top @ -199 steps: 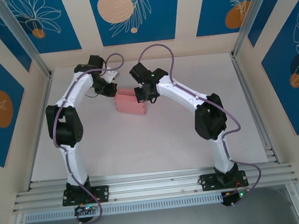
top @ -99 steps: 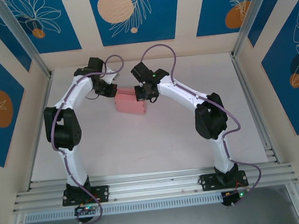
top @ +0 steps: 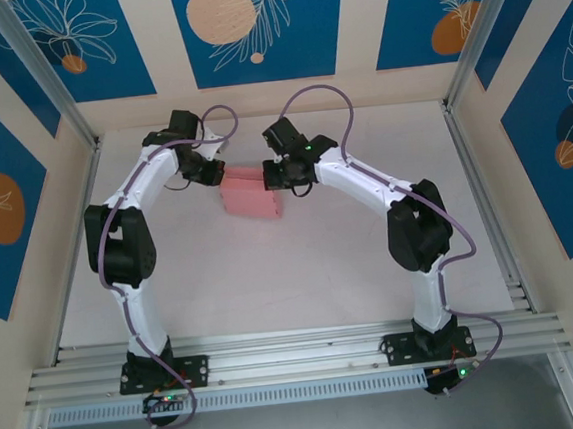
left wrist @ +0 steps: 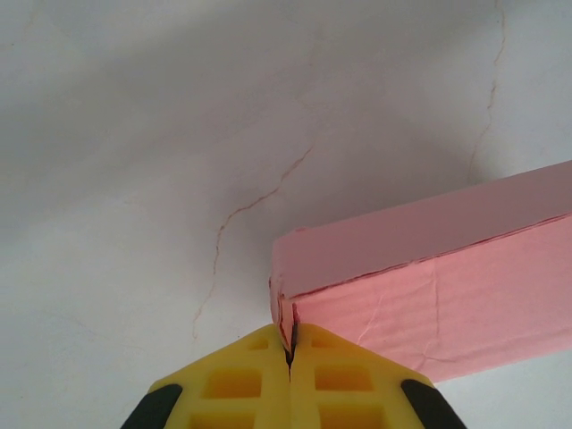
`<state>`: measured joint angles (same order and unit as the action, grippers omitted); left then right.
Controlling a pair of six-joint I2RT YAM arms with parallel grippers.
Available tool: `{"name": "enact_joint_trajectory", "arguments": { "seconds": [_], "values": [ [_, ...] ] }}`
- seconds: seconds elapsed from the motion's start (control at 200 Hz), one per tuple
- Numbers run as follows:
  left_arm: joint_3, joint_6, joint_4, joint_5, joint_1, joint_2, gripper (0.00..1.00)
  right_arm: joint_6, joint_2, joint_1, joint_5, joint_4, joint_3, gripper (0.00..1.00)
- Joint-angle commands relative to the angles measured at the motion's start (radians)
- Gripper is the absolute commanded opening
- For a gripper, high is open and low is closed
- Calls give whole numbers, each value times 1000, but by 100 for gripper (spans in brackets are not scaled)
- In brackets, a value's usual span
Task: Fold the paper box
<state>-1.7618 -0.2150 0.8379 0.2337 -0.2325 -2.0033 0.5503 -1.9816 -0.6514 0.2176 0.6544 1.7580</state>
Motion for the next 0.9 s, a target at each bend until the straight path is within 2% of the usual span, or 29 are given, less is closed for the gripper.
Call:
{"name": "enact_joint_trajectory", "arguments": {
  "seconds": [0.0,0.395,0.65,0.895],
  "values": [
    [28,1,46,3,-30,10,0,9,50,-1,-39,-78,-17,0],
    [25,0,46,-16,-30,6,0,59,127,21,-62,-223,-140,0],
    [23,9,39,-13,-29,12,0,38,132,26,-81,-243,-154,0],
    [34,54,4,18,-30,51,0,-16,121,12,-12,-217,-197,0]
  ]
}}
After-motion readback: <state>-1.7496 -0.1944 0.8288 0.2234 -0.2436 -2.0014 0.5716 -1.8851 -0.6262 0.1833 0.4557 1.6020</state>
